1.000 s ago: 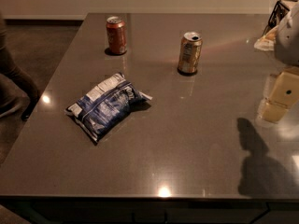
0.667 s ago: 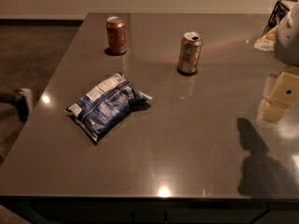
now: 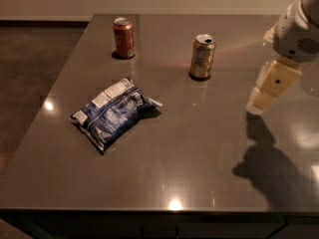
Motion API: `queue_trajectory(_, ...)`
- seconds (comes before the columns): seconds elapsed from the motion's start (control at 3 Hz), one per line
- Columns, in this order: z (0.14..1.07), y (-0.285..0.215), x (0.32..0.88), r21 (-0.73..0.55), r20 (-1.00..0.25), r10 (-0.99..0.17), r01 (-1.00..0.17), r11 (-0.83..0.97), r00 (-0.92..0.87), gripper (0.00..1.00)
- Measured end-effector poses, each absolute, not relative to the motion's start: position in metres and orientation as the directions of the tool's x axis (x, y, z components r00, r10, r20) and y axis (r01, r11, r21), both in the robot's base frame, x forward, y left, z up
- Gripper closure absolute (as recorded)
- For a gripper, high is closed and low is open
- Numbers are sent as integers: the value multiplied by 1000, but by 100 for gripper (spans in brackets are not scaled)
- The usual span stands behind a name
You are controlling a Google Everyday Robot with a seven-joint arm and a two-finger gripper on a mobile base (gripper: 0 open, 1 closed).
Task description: Pick orange can
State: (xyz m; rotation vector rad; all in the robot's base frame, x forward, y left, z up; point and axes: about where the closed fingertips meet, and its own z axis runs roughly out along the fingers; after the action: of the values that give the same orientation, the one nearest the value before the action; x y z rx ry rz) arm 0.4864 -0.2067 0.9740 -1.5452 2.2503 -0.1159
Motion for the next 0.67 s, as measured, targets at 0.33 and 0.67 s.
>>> queue_trajectory(0.33,962,-204,524,-308,-333,-866,-824,475,-374,0)
queue_trajectory(0.67,949,-200,556,-305,-393,-818,-780,547,-420,0)
